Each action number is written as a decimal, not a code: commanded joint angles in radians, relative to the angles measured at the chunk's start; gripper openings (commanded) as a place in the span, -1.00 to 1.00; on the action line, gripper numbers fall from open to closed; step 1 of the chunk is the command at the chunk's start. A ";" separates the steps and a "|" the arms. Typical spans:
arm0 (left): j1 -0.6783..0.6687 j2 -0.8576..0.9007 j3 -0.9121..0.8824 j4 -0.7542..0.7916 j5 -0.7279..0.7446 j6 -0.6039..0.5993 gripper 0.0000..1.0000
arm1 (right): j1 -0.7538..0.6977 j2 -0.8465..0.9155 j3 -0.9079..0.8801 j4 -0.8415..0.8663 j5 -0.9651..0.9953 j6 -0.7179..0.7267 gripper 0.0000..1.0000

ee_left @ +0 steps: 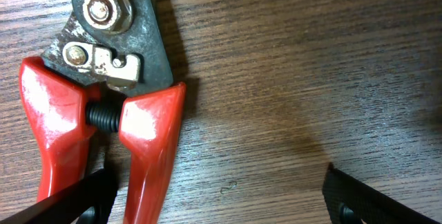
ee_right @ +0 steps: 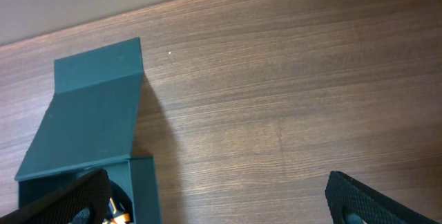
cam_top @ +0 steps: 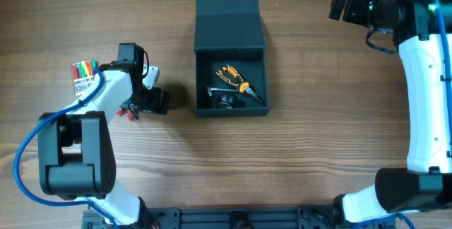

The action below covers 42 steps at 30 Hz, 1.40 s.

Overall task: Pack container
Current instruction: 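Lower the left gripper and grasp the red cutters handles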

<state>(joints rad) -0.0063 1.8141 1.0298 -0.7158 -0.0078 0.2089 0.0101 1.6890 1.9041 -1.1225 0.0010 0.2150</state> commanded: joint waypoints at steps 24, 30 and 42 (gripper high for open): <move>0.003 0.048 -0.013 0.028 0.011 -0.140 -0.56 | 0.005 0.018 -0.002 -0.026 -0.002 -0.030 1.00; 0.003 0.048 -0.012 0.028 0.011 -0.166 -0.92 | 0.005 0.018 -0.002 -0.027 -0.002 -0.029 0.99; -0.002 -0.031 0.210 -0.231 0.144 -0.187 -0.92 | 0.005 0.018 -0.002 -0.023 -0.002 -0.032 1.00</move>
<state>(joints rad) -0.0063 1.8164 1.0924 -0.8562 0.0338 0.0601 0.0105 1.6890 1.9041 -1.1473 0.0010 0.1963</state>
